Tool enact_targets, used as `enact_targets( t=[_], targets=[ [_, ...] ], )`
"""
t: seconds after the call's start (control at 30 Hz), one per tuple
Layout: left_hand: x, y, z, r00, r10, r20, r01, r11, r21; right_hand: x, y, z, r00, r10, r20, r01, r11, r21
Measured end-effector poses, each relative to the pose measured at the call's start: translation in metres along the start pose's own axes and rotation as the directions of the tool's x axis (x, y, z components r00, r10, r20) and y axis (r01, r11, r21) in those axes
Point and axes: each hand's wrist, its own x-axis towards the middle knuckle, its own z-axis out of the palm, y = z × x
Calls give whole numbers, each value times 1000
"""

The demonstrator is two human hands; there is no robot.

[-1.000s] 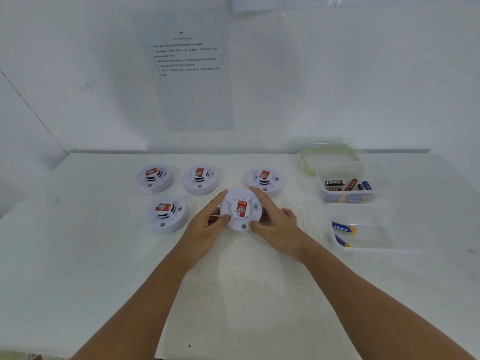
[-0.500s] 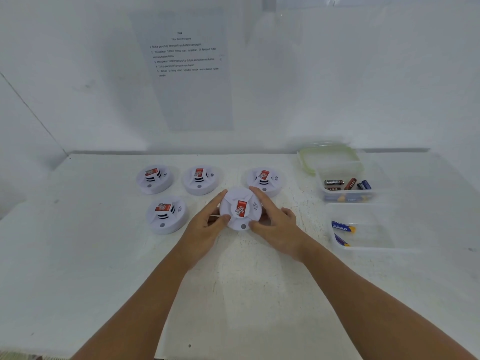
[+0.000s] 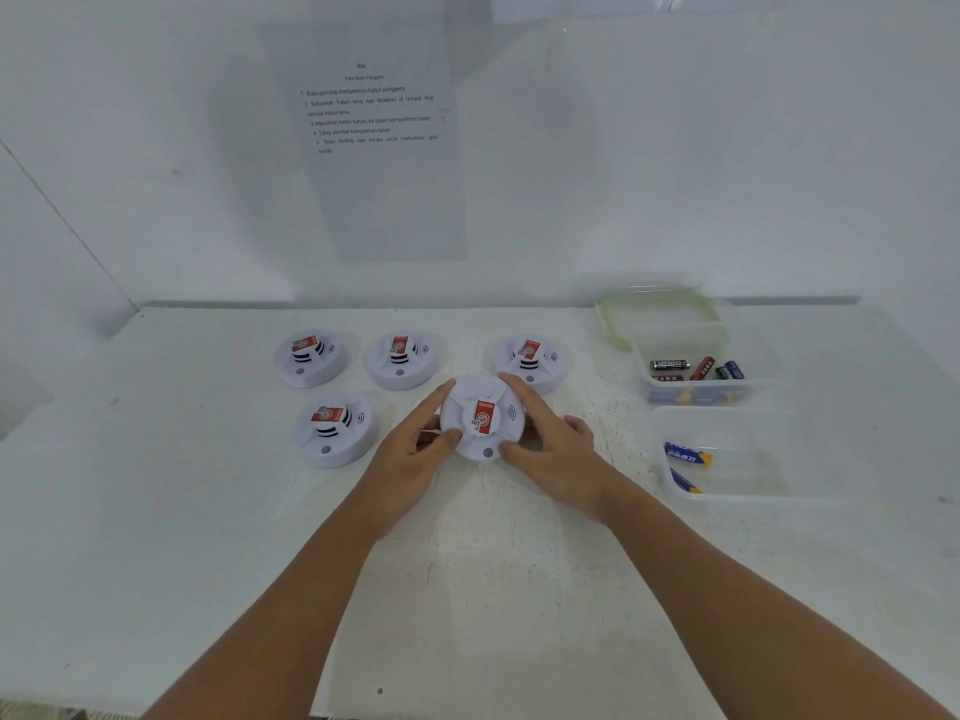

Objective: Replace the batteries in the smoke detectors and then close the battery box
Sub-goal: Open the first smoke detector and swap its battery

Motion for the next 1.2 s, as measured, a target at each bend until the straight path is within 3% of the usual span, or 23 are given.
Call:
enact_targets(
  t=[0.63,0.77,0.93,1.07,1.2],
  targets=[
    [0,1,0,1000,3,-12,-3,1000,-8,2,0,2,1000,16,-4,-17,1000,-20],
    [3,-2,-4,996,-29,-82,27,999,-25,8,-3,0,996,77,-44,-80,994,-70],
    [8,3,-13,983,7,-181,29,980,195,25,-11,9,992,114,-51,-122,968,-217],
    [19,4,-22,975,-20,-221,117,891,438,32,-26,12,986,163,-33,-165,931,-325],
    [19,8,-23,981,-28,-194,121,867,484,31,-27,13,984,178,-20,-174,922,-345]
  ],
)
